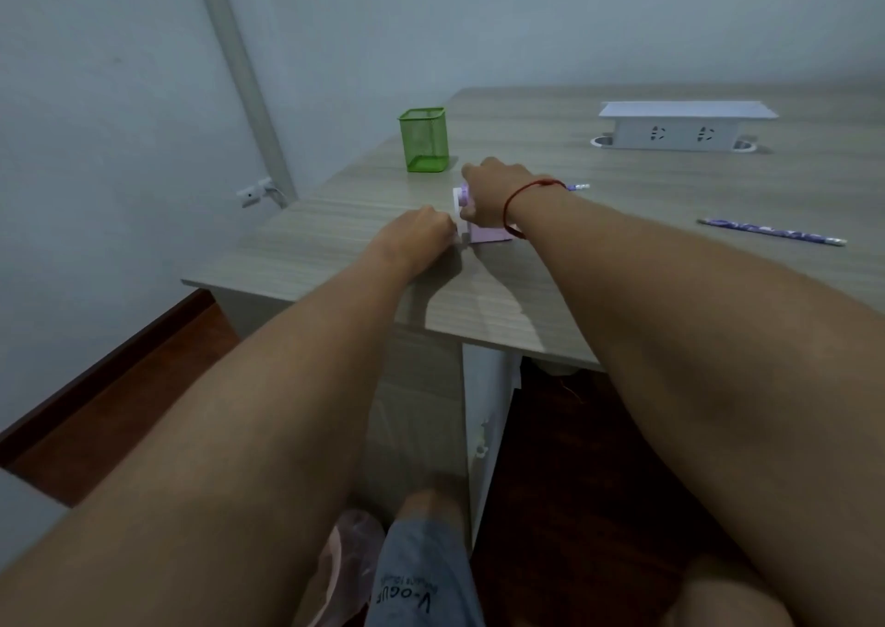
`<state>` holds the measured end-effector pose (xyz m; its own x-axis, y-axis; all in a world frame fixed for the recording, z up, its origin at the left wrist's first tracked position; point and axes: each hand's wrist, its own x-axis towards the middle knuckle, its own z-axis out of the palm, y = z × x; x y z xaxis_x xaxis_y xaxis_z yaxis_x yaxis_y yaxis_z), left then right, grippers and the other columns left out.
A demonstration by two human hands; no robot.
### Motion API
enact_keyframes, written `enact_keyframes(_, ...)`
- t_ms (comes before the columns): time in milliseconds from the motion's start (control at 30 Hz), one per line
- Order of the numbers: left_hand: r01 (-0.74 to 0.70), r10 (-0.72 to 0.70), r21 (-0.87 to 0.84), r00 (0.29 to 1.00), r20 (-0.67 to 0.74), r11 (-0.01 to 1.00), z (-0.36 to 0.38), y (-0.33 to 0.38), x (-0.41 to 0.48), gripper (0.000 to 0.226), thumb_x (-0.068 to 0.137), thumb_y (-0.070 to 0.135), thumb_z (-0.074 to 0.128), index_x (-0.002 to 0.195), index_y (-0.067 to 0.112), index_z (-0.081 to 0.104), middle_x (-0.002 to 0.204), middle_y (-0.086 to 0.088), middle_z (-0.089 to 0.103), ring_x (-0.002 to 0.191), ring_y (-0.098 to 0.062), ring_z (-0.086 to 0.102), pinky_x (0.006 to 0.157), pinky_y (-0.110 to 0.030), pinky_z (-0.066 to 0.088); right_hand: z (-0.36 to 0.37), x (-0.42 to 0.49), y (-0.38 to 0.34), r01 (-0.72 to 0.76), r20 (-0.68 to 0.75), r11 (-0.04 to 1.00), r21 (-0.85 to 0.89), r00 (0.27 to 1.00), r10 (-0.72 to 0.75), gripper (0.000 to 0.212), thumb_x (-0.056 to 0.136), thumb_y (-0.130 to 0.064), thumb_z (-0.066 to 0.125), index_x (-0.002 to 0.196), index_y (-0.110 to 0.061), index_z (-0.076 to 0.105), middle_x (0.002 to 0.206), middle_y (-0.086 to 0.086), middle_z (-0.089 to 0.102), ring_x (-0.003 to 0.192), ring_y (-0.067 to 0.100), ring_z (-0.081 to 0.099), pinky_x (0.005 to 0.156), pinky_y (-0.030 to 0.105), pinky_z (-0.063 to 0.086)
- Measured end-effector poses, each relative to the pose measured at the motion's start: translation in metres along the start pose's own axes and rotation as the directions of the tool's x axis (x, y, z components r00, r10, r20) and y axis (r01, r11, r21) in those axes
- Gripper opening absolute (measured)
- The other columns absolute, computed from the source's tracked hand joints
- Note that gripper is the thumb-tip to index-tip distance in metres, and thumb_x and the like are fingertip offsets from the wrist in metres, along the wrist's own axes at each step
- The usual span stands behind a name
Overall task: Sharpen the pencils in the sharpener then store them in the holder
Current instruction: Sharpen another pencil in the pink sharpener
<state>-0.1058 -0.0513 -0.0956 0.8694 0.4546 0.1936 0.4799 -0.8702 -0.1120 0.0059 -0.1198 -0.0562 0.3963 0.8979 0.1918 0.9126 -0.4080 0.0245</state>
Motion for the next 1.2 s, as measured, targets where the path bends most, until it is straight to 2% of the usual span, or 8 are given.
enact_keyframes(300, -0.053, 0.044, 0.155, 0.997, 0.062, 0.986, 0.010, -0.013, 0.028, 0.027, 0.096, 0.024, 0.045, 0.107, 0.010, 0.065, 0.104, -0.016, 0.067, 0.094, -0.033, 0.064, 0.076, -0.037, 0.048, 0.008, 0.003, 0.004, 0.028, -0.025, 0.999, 0.032, 0.999, -0.027, 0.044, 0.096, -0.031, 0.044, 0.134, -0.009, 0.044, 0.137, 0.016, 0.044, 0.123, 0.038, 0.049, 0.098, 0.044, 0.041)
enact_keyframes(400, 0.000, -0.005, 0.110, 0.999, 0.045, 0.994, 0.003, -0.014, 0.038, 0.029, 0.095, 0.025, 0.046, 0.107, 0.007, 0.065, 0.106, -0.017, 0.066, 0.097, -0.036, 0.063, 0.080, -0.038, 0.048, 0.010, 0.003, 0.006, 0.039, -0.045, 0.999, 0.029, 0.998, -0.038, 0.044, 0.095, -0.030, 0.047, 0.134, -0.009, 0.044, 0.138, 0.014, 0.044, 0.125, 0.036, 0.048, 0.099, 0.041, 0.040)
enact_keyframes(533, -0.059, 0.068, 0.167, 0.997, -0.047, 0.984, -0.015, -0.027, 0.054, 0.022, 0.093, 0.013, 0.049, 0.104, 0.005, 0.067, 0.100, -0.022, 0.066, 0.093, -0.040, 0.064, 0.071, -0.040, 0.049, 0.011, 0.004, 0.007, 0.042, -0.042, 0.999, 0.033, 0.998, -0.041, 0.045, 0.095, -0.031, 0.048, 0.135, -0.011, 0.042, 0.139, 0.012, 0.043, 0.125, 0.033, 0.048, 0.099, 0.040, 0.040)
enact_keyframes(733, -0.093, 0.124, 0.220, 0.983, -0.134, 0.971, -0.025, -0.029, 0.057, 0.024, 0.092, 0.005, 0.049, 0.104, 0.010, 0.069, 0.095, -0.021, 0.067, 0.088, -0.040, 0.065, 0.069, -0.043, 0.051, 0.008, 0.004, 0.005, 0.012, -0.026, 1.000, 0.013, 1.000, -0.012, 0.046, 0.097, -0.032, 0.048, 0.138, -0.012, 0.040, 0.140, 0.011, 0.043, 0.123, 0.034, 0.050, 0.098, 0.041, 0.042)
enact_keyframes(867, -0.094, 0.134, 0.186, 0.967, -0.215, 0.978, -0.032, -0.031, 0.055, 0.023, 0.094, 0.009, 0.046, 0.104, 0.007, 0.067, 0.095, -0.023, 0.067, 0.088, -0.042, 0.065, 0.069, -0.044, 0.050, 0.002, 0.001, 0.005, -0.001, -0.024, 1.000, 0.015, 1.000, 0.002, 0.046, 0.099, -0.033, 0.045, 0.140, -0.012, 0.040, 0.142, 0.013, 0.042, 0.127, 0.034, 0.048, 0.100, 0.040, 0.040)
enact_keyframes(1067, -0.086, 0.123, 0.139, 0.950, -0.287, 0.987, -0.039, -0.024, 0.041, 0.025, 0.097, 0.013, 0.043, 0.104, 0.002, 0.065, 0.098, -0.026, 0.066, 0.090, -0.043, 0.063, 0.070, -0.045, 0.047, 0.000, -0.001, 0.002, -0.015, -0.009, 1.000, 0.015, 1.000, 0.015, 0.051, 0.096, -0.035, 0.051, 0.141, -0.012, 0.039, 0.141, 0.014, 0.043, 0.126, 0.035, 0.048, 0.099, 0.041, 0.041)
enact_keyframes(1200, -0.097, 0.118, 0.084, 0.944, -0.307, 0.992, -0.040, -0.019, 0.024, 0.024, 0.096, 0.015, 0.044, 0.104, 0.005, 0.065, 0.099, -0.024, 0.066, 0.092, -0.042, 0.064, 0.071, -0.045, 0.049, -0.001, 0.001, 0.001, -0.026, 0.005, 1.000, 0.008, 1.000, 0.026, 0.054, 0.095, -0.036, 0.053, 0.141, -0.013, 0.039, 0.140, 0.015, 0.044, 0.125, 0.036, 0.049, 0.099, 0.042, 0.041)
